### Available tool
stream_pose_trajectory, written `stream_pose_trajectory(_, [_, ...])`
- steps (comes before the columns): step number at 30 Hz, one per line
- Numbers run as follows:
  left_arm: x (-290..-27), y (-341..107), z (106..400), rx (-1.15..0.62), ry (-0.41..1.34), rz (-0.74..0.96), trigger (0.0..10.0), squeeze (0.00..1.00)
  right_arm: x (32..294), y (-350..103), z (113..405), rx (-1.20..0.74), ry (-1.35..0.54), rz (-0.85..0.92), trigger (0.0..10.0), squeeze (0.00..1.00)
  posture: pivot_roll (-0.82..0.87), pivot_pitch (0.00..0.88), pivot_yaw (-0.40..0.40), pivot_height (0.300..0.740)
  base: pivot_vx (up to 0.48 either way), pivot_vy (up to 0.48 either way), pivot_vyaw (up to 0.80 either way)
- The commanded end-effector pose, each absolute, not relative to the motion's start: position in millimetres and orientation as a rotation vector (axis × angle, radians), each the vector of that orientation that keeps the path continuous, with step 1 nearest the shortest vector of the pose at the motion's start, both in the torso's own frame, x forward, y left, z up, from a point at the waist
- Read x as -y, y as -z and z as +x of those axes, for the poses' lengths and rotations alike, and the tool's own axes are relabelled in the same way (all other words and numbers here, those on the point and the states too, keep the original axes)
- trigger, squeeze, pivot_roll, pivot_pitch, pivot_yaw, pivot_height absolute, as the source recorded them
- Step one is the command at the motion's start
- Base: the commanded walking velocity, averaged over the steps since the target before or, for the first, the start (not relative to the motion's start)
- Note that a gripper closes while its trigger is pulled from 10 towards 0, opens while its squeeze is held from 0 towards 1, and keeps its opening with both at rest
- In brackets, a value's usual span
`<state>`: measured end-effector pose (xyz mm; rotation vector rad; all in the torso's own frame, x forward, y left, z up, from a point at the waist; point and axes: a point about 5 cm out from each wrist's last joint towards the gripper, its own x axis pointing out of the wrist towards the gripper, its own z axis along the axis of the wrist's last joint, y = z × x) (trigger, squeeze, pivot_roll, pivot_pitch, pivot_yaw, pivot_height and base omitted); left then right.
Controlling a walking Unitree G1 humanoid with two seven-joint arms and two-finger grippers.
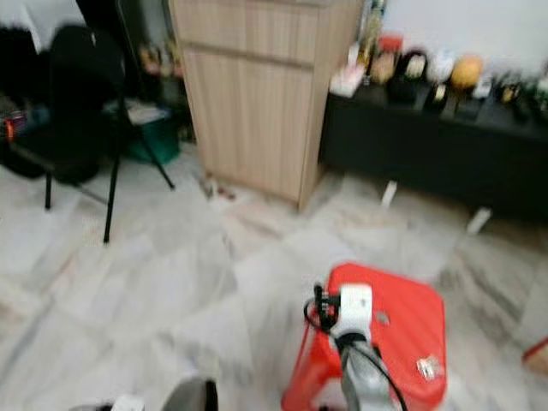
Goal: Hang keys on a hook
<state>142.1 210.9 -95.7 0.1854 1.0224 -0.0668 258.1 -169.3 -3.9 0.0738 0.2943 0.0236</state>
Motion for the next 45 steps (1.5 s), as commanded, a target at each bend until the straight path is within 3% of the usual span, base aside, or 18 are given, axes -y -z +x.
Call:
stream_pose_trajectory(1, [-204, 98, 139, -1.033, 0.102, 0.188, 10.0, 0.0, 172, 8, 256, -0.317, 0.001, 0.08, 10.0, 0.0, 0.05, 0.008, -0.052, 0.625, 0.0, 0.0, 0.0])
stream_pose_trajectory(10, [-207, 98, 137, -1.044, 0.106, 0.21, 10.0, 0.0, 182, 22, 250, -0.428, 0.125, 0.11, 10.0, 0.0, 0.06, 0.0, -0.05, 0.625, 0.0, 0.0, 0.0])
stream_pose_trajectory(21, [-208, 98, 137, -1.041, 0.102, 0.204, 10.0, 0.0, 183, 37, 242, -0.559, 0.117, 0.119, 10.0, 0.0, 0.06, 0.0, -0.051, 0.625, 0.0, 0.0, 0.0])
stream_pose_trajectory(45, [-206, 98, 137, -1.043, 0.11, 0.202, 10.0, 0.0, 191, 28, 252, -0.494, 0.16, 0.174, 10.0, 0.0, 0.06, 0.016, -0.052, 0.625, 0.0, 0.0, 0.0])
